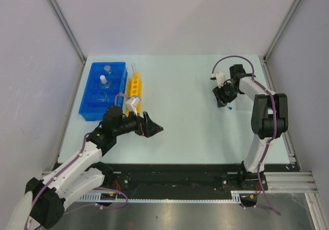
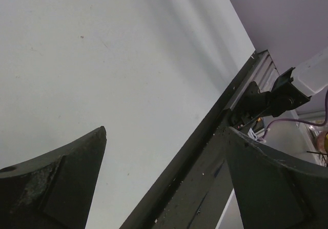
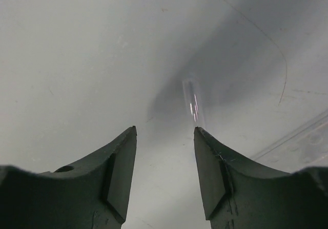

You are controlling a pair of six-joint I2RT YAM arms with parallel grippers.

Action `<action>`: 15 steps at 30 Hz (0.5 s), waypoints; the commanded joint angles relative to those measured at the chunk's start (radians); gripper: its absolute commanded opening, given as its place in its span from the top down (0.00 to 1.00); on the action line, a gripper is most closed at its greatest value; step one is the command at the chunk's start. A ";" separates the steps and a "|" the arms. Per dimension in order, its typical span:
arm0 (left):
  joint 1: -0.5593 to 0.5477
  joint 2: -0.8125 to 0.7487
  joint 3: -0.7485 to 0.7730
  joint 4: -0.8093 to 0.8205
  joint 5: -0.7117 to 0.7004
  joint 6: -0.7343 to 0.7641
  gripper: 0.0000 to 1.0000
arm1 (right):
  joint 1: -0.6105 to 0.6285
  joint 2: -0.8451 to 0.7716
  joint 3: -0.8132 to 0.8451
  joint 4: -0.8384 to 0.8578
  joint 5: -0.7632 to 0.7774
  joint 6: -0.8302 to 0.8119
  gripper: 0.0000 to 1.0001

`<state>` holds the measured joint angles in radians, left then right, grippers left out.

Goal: Organize the chemistry lab equipment

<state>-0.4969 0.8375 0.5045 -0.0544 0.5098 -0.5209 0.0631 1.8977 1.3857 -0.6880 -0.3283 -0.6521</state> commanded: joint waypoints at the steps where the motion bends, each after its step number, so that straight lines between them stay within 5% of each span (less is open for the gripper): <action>1: 0.004 0.015 -0.011 0.097 0.053 -0.021 0.00 | -0.043 0.031 0.050 -0.044 0.017 0.011 0.47; 15: 0.004 0.077 -0.026 0.179 0.098 -0.051 0.00 | -0.055 0.083 0.049 -0.058 0.032 -0.015 0.57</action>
<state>-0.4969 0.9112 0.4854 0.0513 0.5598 -0.5426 0.0048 1.9572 1.4033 -0.7330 -0.3096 -0.6518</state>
